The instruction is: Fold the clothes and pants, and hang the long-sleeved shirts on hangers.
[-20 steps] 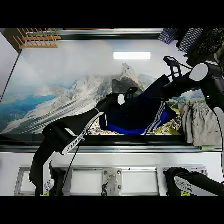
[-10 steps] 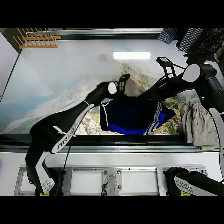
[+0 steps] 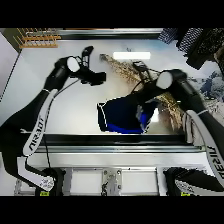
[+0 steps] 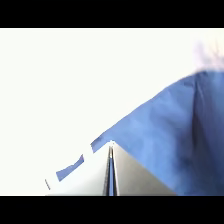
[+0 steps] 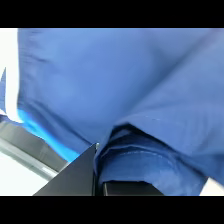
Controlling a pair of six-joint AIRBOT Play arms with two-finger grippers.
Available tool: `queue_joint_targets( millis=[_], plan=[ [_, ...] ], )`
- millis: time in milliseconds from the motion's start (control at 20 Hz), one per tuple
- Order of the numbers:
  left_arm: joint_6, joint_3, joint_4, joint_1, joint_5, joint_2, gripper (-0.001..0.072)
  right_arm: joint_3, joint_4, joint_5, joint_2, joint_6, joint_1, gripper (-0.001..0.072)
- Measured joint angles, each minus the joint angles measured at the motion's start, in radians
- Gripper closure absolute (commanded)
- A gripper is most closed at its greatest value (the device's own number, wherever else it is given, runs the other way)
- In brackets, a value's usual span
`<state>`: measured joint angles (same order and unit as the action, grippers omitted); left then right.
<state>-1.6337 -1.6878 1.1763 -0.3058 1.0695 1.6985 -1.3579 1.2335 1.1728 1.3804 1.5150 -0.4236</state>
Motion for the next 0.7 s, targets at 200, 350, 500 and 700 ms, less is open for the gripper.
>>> queue_joint_targets(
  millis=[200,350,500,700],
  plan=[
    [0.001,0.0,0.011,0.119,0.026,-0.084,0.0696,-0.034,-0.074,-0.225,0.177,-0.016,-0.214,0.0036],
    [0.002,0.0,0.017,0.186,0.053,-0.13,0.0696,-0.162,-0.111,-0.318,0.329,-0.046,-0.348,0.0026],
    [0.003,0.0,0.028,0.236,0.082,-0.17,0.0696,-0.261,-0.115,-0.326,0.367,-0.076,-0.396,0.0053],
    [0.011,0.005,0.081,0.257,0.115,-0.212,0.0696,-0.243,-0.073,-0.308,0.276,-0.085,-0.346,0.0053]
  ],
)
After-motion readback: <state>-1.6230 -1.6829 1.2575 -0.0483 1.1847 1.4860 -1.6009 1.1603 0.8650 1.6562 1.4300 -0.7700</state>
